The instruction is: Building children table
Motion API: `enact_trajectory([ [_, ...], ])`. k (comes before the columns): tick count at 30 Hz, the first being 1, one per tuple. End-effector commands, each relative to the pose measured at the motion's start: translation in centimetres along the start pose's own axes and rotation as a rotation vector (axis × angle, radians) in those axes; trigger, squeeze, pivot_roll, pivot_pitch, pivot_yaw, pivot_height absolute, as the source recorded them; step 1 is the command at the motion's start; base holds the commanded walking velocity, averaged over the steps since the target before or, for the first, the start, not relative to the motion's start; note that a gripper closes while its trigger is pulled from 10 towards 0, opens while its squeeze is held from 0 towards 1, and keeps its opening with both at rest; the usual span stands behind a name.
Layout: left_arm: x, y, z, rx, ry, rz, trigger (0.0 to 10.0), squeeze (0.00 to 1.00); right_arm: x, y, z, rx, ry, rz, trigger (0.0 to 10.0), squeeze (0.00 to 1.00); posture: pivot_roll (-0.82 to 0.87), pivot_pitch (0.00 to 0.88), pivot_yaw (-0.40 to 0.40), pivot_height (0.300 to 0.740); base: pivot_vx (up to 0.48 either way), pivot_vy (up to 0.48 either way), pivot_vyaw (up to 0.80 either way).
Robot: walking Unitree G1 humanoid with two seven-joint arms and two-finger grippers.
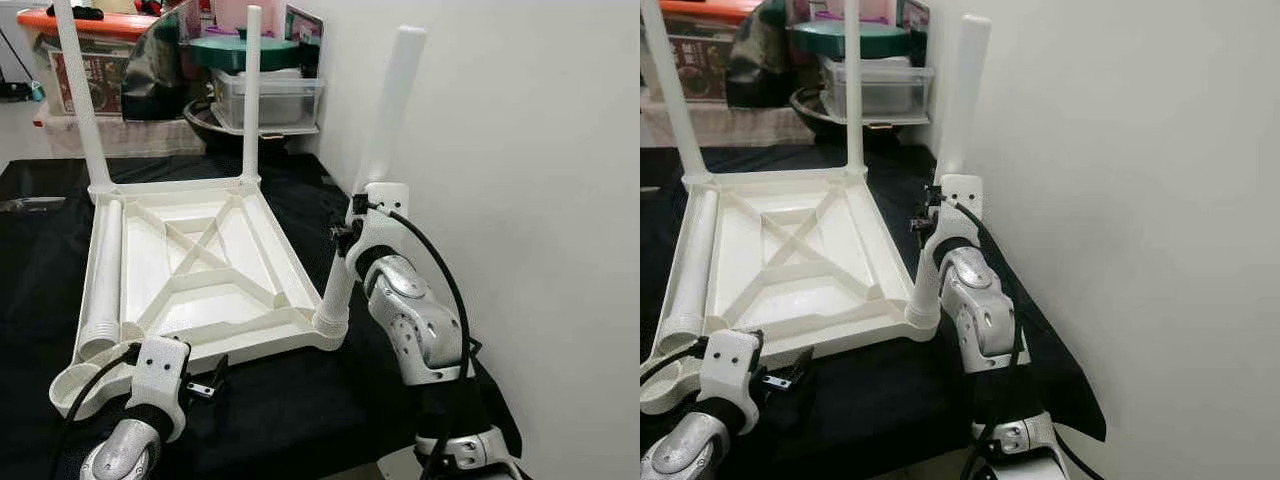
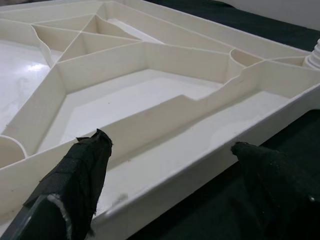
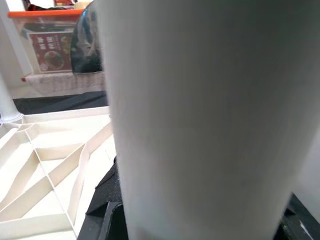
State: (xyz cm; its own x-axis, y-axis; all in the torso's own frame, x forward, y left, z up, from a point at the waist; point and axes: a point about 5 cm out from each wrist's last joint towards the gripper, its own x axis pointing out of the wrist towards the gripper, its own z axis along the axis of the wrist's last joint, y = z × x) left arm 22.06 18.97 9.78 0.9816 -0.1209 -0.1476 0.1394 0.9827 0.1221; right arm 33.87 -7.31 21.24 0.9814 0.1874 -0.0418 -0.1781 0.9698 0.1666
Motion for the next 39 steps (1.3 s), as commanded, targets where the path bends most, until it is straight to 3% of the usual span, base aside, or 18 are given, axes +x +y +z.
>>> enact_trajectory([
  [1, 0.1, 0.0, -0.1, 0.022, 0.005, -0.01, 10.0, 0.0, -0.3, -0.7, -1.6, 0.078, 0.104, -0.045, 10.0, 0.63, 0.13, 0.0, -0.106, 0.74, 0.0, 0.0, 0.0],
  [2, 0.1, 0.0, -0.1, 0.022, 0.005, -0.01, 10.0, 0.0, -0.3, -0.7, -1.6, 0.078, 0.104, -0.045, 10.0, 0.63, 0.13, 0.0, -0.106, 0.74, 0.0, 0.0, 0.0],
  [3, 0.1, 0.0, -0.2, 0.021, 0.006, -0.011, 10.0, 0.0, -0.4, -0.7, -1.2, 0.09, 0.093, -0.042, 10.0, 1.0, 0.13, 0.0, -0.105, 0.74, 0.0, 0.0, 0.0],
  [11, 0.2, 0.0, -0.3, 0.022, 0.008, -0.017, 10.0, 0.0, -1.0, -0.4, 0.5, 0.126, 0.038, 0.014, 10.0, 1.0, 0.12, 0.0, -0.101, 0.74, 0.0, 0.0, 0.0],
  [14, 0.2, 0.0, -0.3, 0.023, 0.007, -0.019, 10.0, 0.0, -1.2, 0.1, 2.3, 0.107, -0.033, 0.167, 10.0, 1.0, 0.12, 0.0, -0.095, 0.74, 0.0, 0.0, 0.0],
  [15, 0.2, 0.0, -0.3, 0.023, 0.007, -0.019, 10.0, 0.0, -1.2, 0.1, 2.3, 0.107, -0.033, 0.167, 10.0, 1.0, 0.12, 0.0, -0.095, 0.74, 0.0, 0.0, 0.0],
  [18, 0.3, 0.0, -0.3, 0.024, 0.007, -0.021, 10.0, 0.0, -1.5, 0.6, 3.8, 0.037, -0.071, 0.39, 10.0, 1.0, 0.12, 0.0, -0.093, 0.74, 0.0, 0.0, 0.0],
  [20, 0.3, 0.0, -0.3, 0.024, 0.007, -0.021, 10.0, 0.0, -1.5, 0.6, 3.8, 0.037, -0.071, 0.39, 10.0, 1.0, 0.12, 0.0, -0.093, 0.74, 0.0, 0.0, 0.0],
  [21, 0.3, 0.0, -0.3, 0.025, 0.006, -0.022, 10.0, 0.0, -1.7, 0.6, 4.1, 0.011, -0.081, 0.465, 10.0, 1.0, 0.12, 0.0, -0.093, 0.74, 0.0, 0.0, 0.0],
  [22, 0.3, 0.0, -0.3, 0.025, 0.006, -0.022, 10.0, 0.0, -1.7, 0.6, 4.1, 0.011, -0.081, 0.465, 10.0, 1.0, 0.12, 0.0, -0.093, 0.74, 0.0, 0.0, 0.0],
  [25, 0.7, -0.1, 0.0, 0.028, -0.003, -0.025, 10.0, 0.0, -1.3, -1.2, 4.4, -0.139, -0.081, 0.738, 10.0, 1.0, 0.13, 0.0, -0.105, 0.74, 0.0, 0.0, 0.0],
  [28, 0.8, -0.1, 0.0, 0.03, -0.007, -0.025, 10.0, 0.0, -0.9, -2.0, 4.1, -0.203, -0.066, 0.835, 10.0, 1.0, 0.14, 0.0, -0.111, 0.74, 0.0, 0.0, 0.0],
  [30, 0.8, -0.1, 0.0, 0.03, -0.007, -0.025, 10.0, 0.0, -0.9, -2.0, 4.1, -0.203, -0.066, 0.835, 10.0, 1.0, 0.14, 0.0, -0.111, 0.74, 0.0, 0.0, 0.0],
  [31, 0.8, -0.1, 0.0, 0.03, -0.007, -0.025, 10.0, 0.0, -0.6, -2.3, 3.9, -0.225, -0.059, 0.87, 10.0, 0.66, 0.14, 0.0, -0.111, 0.74, 0.0, 0.0, 0.0],
  [33, 0.7, -0.1, 0.0, 0.033, -0.008, -0.025, 10.0, 0.0, 0.2, -2.5, 3.7, -0.235, -0.045, 0.935, 10.0, 0.27, 0.16, 0.0, -0.119, 0.74, 0.0, 0.0, 0.0],
  [39, 0.7, 0.1, 0.1, 0.035, -0.012, -0.021, 10.0, 0.0, 0.5, -1.4, 3.7, -0.197, -0.048, 1.073, 10.0, 0.27, 0.17, 0.0, -0.125, 0.74, 0.0, 0.0, 0.0],
])
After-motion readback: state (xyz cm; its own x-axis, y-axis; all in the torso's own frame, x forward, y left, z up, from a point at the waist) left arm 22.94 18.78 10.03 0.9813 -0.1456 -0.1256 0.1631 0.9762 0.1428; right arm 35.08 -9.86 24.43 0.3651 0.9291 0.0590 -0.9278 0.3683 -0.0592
